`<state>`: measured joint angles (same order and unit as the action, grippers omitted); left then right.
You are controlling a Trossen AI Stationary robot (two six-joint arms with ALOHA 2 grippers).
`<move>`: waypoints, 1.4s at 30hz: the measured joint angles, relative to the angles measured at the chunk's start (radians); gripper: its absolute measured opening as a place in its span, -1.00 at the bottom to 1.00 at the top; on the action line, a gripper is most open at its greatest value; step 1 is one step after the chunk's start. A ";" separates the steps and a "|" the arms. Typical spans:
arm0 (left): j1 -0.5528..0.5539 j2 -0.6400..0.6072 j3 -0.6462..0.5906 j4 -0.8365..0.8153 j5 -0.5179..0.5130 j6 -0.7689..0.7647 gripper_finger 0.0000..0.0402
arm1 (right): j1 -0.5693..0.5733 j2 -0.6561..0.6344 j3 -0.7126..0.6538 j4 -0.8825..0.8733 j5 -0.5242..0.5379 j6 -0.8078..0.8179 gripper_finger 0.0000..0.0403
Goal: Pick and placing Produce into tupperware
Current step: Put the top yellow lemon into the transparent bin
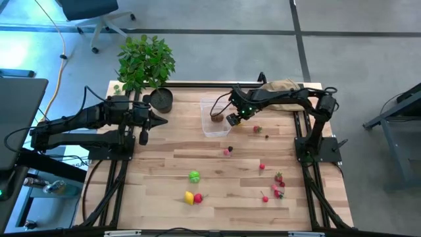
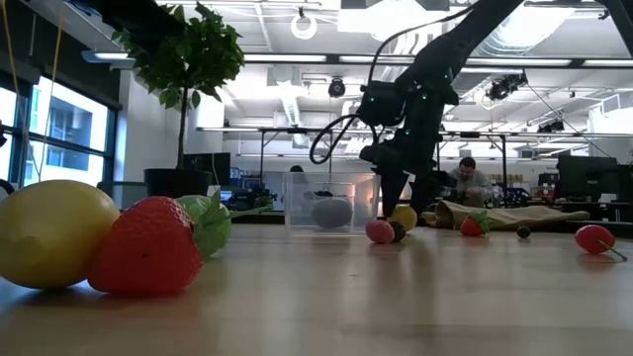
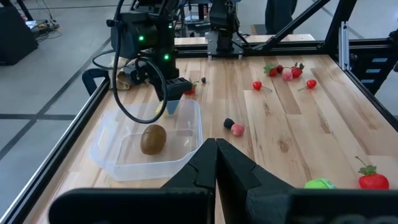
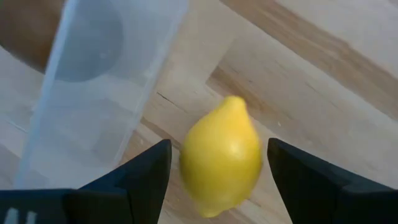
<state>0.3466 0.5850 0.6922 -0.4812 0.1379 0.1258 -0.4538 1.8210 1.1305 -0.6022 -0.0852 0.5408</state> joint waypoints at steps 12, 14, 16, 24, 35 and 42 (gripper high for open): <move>0.000 0.000 0.000 0.000 0.000 0.000 -1.00 | 0.003 0.031 0.000 0.005 0.005 -0.008 0.28; 0.000 0.000 0.000 0.000 0.000 0.000 -1.00 | 0.003 0.044 0.000 0.017 -0.003 -0.007 0.27; 0.000 0.000 0.000 0.000 0.000 0.000 -1.00 | 0.003 0.046 0.000 0.027 -0.005 0.001 0.27; 0.000 0.000 0.000 0.000 0.000 0.000 -1.00 | 0.011 0.044 0.000 0.021 0.008 0.020 0.27; 0.000 0.000 0.000 0.000 0.000 0.000 -1.00 | 0.012 0.043 0.000 0.016 0.006 0.028 0.04; 0.000 0.000 0.000 0.000 0.000 0.000 -1.00 | 0.011 0.040 0.000 0.014 -0.005 0.028 -0.05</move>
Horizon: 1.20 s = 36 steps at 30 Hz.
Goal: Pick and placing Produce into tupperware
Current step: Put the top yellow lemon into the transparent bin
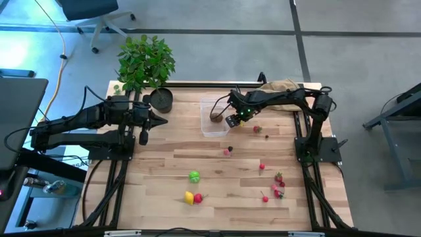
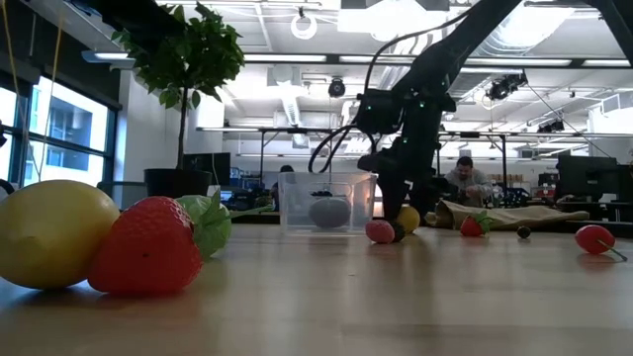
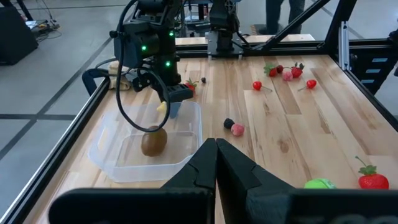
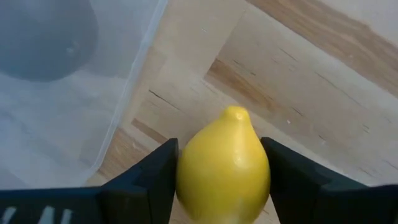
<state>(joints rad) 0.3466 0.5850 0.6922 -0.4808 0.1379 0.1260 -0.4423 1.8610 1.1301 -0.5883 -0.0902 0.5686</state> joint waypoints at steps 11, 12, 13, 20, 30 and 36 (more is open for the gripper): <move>0.000 0.000 0.000 0.000 0.000 0.000 -1.00 | 0.000 -0.166 0.000 -0.093 -0.028 -0.041 -0.05; 0.000 0.000 0.000 0.000 0.000 0.000 -1.00 | 0.002 -0.187 0.000 -0.090 -0.038 -0.046 -0.05; 0.000 0.000 0.000 0.000 0.000 0.000 -1.00 | 0.005 -0.210 0.000 -0.080 -0.044 -0.051 -0.05; 0.000 0.000 0.000 0.000 0.000 0.000 -1.00 | 0.046 -0.339 0.000 0.100 -0.078 -0.110 -0.05; 0.000 0.000 0.000 0.000 0.000 0.000 -1.00 | 0.084 -0.188 0.241 0.026 -0.098 -0.352 -0.06; 0.000 0.000 0.000 0.000 0.000 0.000 -1.00 | 0.107 0.008 0.393 -0.106 -0.097 -0.523 -0.06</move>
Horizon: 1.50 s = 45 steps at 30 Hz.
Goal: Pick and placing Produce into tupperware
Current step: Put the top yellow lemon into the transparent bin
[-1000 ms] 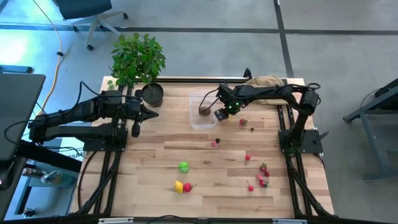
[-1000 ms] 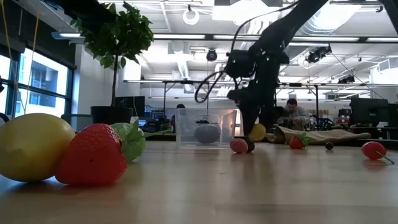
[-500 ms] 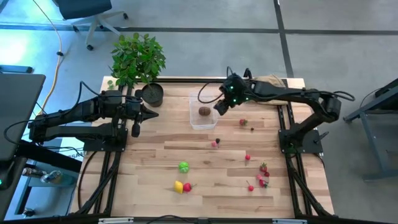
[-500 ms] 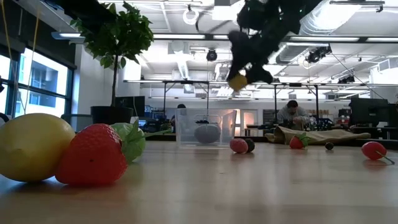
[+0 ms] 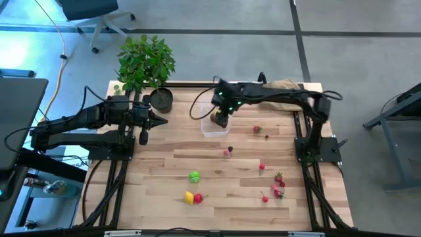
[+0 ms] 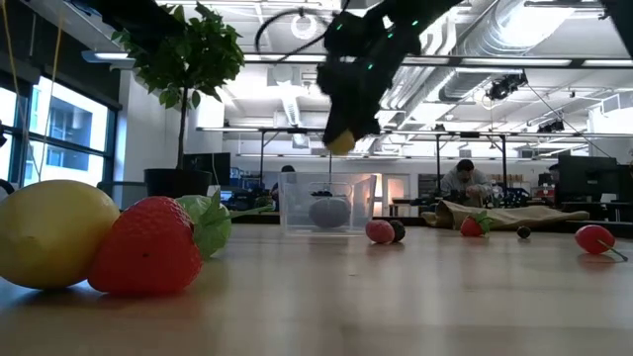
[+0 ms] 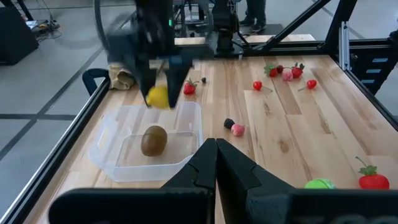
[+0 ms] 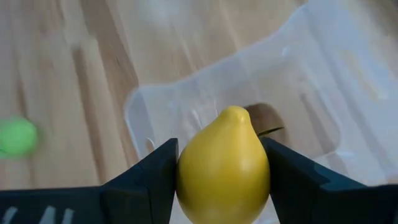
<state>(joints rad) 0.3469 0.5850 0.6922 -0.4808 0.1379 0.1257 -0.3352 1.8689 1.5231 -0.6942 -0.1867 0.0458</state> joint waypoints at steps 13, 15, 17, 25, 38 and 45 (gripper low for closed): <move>0.000 0.000 0.000 0.000 0.000 0.000 -1.00 | 0.055 0.174 0.046 -0.049 0.014 -0.080 -0.06; 0.000 0.000 0.000 0.000 0.000 0.000 -1.00 | 0.067 0.182 0.046 -0.047 0.018 -0.063 -0.06; 0.000 0.000 0.000 0.000 0.000 0.000 -1.00 | 0.078 0.188 0.046 -0.045 0.019 -0.032 -0.06; 0.000 0.000 0.000 0.000 0.000 0.000 -1.00 | 0.126 0.189 0.045 -0.012 0.022 0.067 -0.06; 0.000 0.000 0.000 0.000 0.000 0.000 -1.00 | 0.091 0.238 0.045 -0.011 0.052 -0.003 -0.06; 0.000 0.000 0.000 0.000 0.000 0.000 -1.00 | 0.091 0.246 0.045 -0.013 0.064 -0.028 -0.06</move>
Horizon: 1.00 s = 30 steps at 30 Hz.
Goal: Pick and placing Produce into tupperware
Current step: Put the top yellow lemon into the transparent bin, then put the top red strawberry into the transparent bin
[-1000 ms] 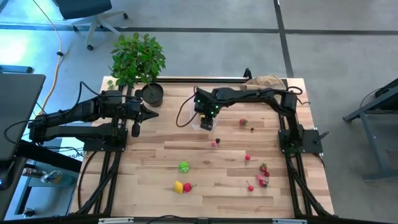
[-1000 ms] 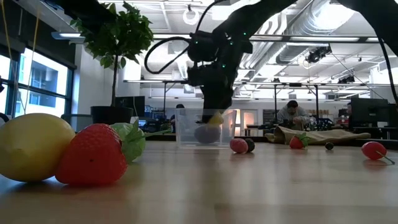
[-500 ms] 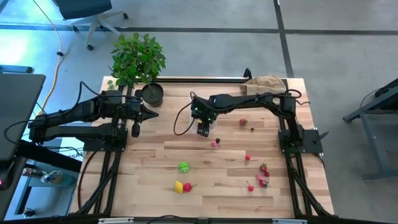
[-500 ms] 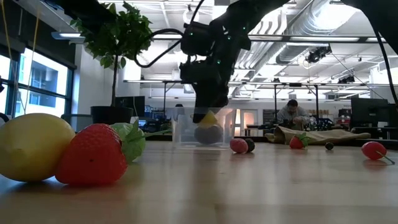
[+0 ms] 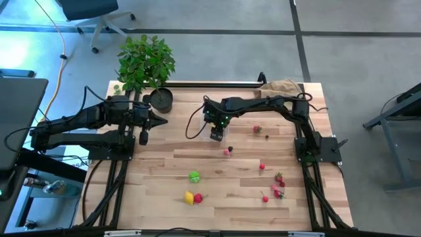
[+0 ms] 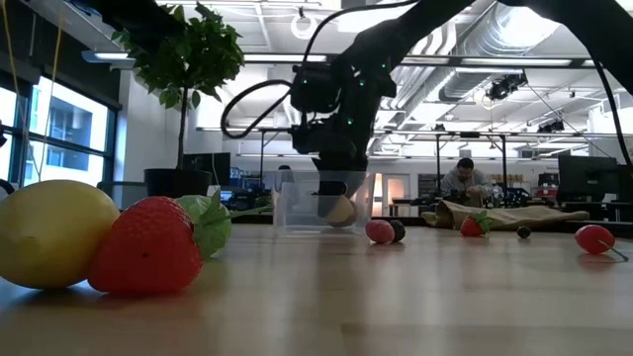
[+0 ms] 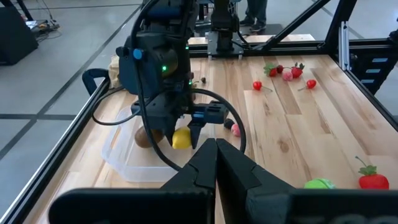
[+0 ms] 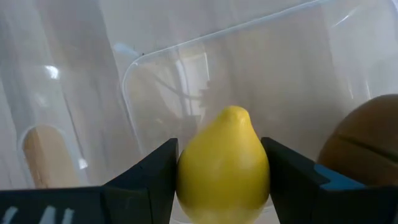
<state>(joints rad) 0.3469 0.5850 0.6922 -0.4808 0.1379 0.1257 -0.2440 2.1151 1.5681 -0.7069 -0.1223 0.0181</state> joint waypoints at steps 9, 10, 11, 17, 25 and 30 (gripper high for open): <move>0.000 0.000 0.000 0.000 0.000 0.000 -1.00 | -0.005 0.000 0.000 0.001 0.003 0.000 0.08; 0.000 0.000 0.000 0.000 0.000 0.000 -1.00 | -0.005 0.000 0.000 0.001 0.004 0.000 0.10; 0.000 0.000 0.000 0.000 0.000 0.000 -1.00 | -0.005 0.000 0.000 0.001 0.005 0.000 0.11; 0.000 0.000 0.000 0.000 0.000 0.000 -1.00 | -0.005 0.001 0.000 0.004 0.007 0.000 0.13; 0.000 0.000 0.000 0.000 0.000 0.000 -1.00 | -0.005 -0.003 0.038 -0.058 -0.012 0.009 0.14; 0.000 0.000 0.000 0.000 0.000 0.000 -1.00 | -0.008 -0.010 0.163 -0.222 -0.011 0.048 0.14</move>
<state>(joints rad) 0.3468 0.5850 0.6922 -0.4808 0.1377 0.1258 -0.2523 2.1056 1.7310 -0.9293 -0.1332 0.0660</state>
